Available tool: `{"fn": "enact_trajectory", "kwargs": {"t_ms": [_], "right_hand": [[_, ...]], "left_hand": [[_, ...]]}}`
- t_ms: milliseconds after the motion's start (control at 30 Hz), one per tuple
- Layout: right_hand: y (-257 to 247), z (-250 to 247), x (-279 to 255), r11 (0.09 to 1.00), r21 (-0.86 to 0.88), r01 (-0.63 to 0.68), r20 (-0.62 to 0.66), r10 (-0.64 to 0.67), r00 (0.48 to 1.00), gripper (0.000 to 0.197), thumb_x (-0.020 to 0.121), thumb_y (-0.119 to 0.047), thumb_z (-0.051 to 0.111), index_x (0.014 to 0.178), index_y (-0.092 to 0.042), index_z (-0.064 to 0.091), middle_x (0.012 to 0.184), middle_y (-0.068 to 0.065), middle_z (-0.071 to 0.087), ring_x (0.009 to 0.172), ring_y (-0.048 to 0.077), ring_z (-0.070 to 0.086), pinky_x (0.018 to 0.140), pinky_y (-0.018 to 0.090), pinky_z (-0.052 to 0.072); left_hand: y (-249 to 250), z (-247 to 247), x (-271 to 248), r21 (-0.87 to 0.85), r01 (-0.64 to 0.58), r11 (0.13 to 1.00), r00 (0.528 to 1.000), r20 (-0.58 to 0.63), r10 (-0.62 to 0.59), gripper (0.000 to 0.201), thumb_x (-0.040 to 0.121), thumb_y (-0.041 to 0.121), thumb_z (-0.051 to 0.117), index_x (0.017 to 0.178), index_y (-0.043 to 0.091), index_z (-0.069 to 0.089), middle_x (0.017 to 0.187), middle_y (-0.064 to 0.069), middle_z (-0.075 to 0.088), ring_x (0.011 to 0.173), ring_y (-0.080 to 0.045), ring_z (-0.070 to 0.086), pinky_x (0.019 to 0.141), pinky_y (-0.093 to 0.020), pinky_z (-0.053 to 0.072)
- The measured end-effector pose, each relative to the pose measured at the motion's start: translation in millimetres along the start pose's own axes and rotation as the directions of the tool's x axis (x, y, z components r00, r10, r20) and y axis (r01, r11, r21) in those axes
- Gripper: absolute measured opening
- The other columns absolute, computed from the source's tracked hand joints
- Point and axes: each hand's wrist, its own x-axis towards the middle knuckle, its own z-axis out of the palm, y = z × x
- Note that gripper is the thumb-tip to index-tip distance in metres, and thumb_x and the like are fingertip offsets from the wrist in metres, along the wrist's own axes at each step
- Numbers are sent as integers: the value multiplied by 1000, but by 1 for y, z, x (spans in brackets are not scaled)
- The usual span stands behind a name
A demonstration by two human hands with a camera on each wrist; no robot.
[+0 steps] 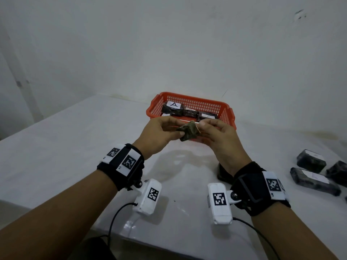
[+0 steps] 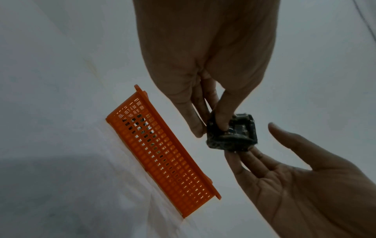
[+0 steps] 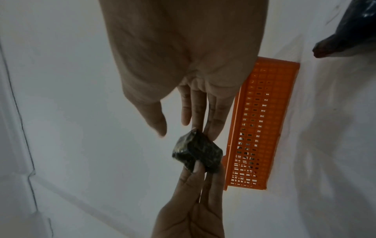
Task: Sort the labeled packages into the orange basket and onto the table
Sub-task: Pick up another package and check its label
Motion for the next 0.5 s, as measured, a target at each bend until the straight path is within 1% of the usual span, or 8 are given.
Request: {"fn": "enact_trajectory", "kwargs": {"t_ms": [33, 67, 133, 233, 300, 367, 433, 500], "right_hand": [[0, -1, 1, 1000, -26, 6, -2, -6, 1000, 24, 96, -8, 71, 116, 4, 69, 112, 18, 78, 104, 31, 77, 95, 44, 62], [1, -2, 2, 997, -78, 10, 0, -10, 1000, 23, 96, -7, 72, 116, 4, 70, 112, 18, 78, 105, 31, 77, 95, 44, 62], [1, 0, 3, 992, -127, -13, 2, 14, 1000, 21, 95, -8, 73, 114, -1, 71, 112, 16, 78, 106, 31, 76, 95, 42, 62], [3, 4, 2, 987, -40, -157, 33, 159, 987, 19, 98, -15, 71, 113, -4, 71, 114, 19, 77, 111, 37, 74, 99, 45, 60], [4, 4, 1, 979, 9, -202, 69, 201, 977, 19, 99, -12, 68, 114, 0, 72, 115, 22, 76, 113, 40, 72, 102, 46, 59], [3, 1, 0, 986, 11, -166, 39, 165, 985, 21, 98, -8, 67, 115, 4, 71, 114, 23, 76, 111, 39, 73, 97, 41, 61], [2, -3, 0, 993, -64, -99, 3, 99, 995, 20, 97, -9, 70, 113, 1, 74, 109, 19, 78, 108, 35, 75, 92, 35, 63], [1, -7, -1, 989, -129, -68, 21, 72, 997, 19, 96, -12, 73, 112, -3, 77, 106, 13, 80, 105, 29, 77, 94, 36, 62]], "left_hand": [[0, 1, 1, 8, -1, 1000, 1000, -9, 1, 25, 86, -2, 78, 105, 13, 76, 104, -1, 80, 98, -13, 77, 92, -28, 60], [0, 4, 0, 9, -3, 1000, 1000, -11, 3, 25, 85, -3, 78, 105, 12, 75, 104, -2, 80, 98, -13, 77, 92, -29, 61], [-3, 8, -1, -15, -5, 1000, 1000, -15, 4, 26, 85, -4, 78, 108, 6, 73, 106, -5, 79, 99, -15, 77, 90, -29, 62], [-6, 13, -1, -46, -21, 999, 1000, -23, 20, 27, 86, -6, 76, 111, 4, 71, 108, -3, 79, 101, -13, 76, 90, -26, 61], [-5, 15, -1, 9, -47, 999, 999, -10, 47, 28, 86, -5, 76, 112, 5, 71, 109, -2, 78, 102, -12, 75, 93, -28, 61], [-2, 16, -1, 27, -61, 998, 998, 36, 60, 33, 84, -2, 79, 116, 7, 71, 111, -2, 78, 104, -12, 75, 94, -29, 61], [1, 15, -1, -54, -26, 998, 994, 103, 31, 40, 86, 6, 81, 124, 9, 69, 118, -3, 76, 108, -14, 74, 95, -29, 60], [2, 14, -2, -80, -7, 997, 988, 150, 19, 39, 92, 14, 76, 130, 10, 67, 121, -3, 75, 111, -14, 73, 94, -28, 60]]}}
